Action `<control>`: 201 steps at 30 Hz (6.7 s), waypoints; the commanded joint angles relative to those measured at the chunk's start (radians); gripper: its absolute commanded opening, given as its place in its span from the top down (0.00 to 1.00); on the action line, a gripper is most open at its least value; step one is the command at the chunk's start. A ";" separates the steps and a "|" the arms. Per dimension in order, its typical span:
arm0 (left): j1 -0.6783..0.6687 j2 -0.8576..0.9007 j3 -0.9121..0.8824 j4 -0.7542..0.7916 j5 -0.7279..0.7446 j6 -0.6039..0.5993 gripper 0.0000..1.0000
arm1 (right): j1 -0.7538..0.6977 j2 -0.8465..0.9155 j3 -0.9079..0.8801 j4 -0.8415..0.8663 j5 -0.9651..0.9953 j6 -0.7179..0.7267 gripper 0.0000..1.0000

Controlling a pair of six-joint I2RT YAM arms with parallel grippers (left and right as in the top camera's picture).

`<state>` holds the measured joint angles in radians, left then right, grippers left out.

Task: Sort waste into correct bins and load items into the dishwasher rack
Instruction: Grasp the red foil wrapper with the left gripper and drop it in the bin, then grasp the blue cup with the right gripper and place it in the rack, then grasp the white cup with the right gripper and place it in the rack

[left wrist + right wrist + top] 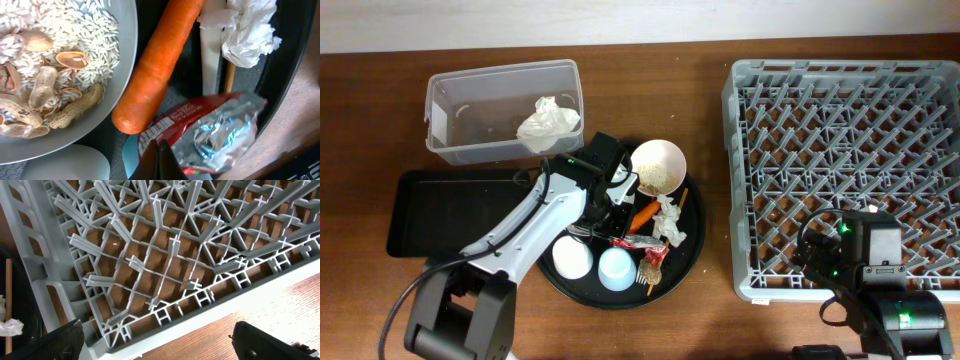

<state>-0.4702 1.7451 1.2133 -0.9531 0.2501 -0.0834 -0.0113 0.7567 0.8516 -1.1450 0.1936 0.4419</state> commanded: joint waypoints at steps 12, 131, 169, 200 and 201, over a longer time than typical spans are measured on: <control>-0.183 0.007 0.085 -0.080 -0.126 0.373 0.23 | 0.004 -0.001 0.014 0.000 0.002 0.004 0.02; 0.682 -0.122 0.242 -0.410 -0.294 -0.216 0.01 | -0.671 0.652 0.681 -0.063 -0.131 -0.227 0.44; 0.682 -0.122 0.242 -0.420 -0.294 -0.216 0.01 | 0.758 0.939 0.689 0.058 -0.436 -0.356 0.01; 0.682 -0.122 0.242 -0.417 -0.294 -0.216 0.01 | 0.299 0.754 0.692 0.111 -0.158 -0.243 0.43; 0.682 -0.122 0.242 -0.417 -0.294 -0.216 0.01 | 0.201 0.754 0.692 0.097 -0.132 -0.223 0.43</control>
<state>0.2089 1.6321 1.4582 -1.3693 -0.0486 -0.2855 0.4118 1.5345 1.5364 -1.0203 0.0010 0.1684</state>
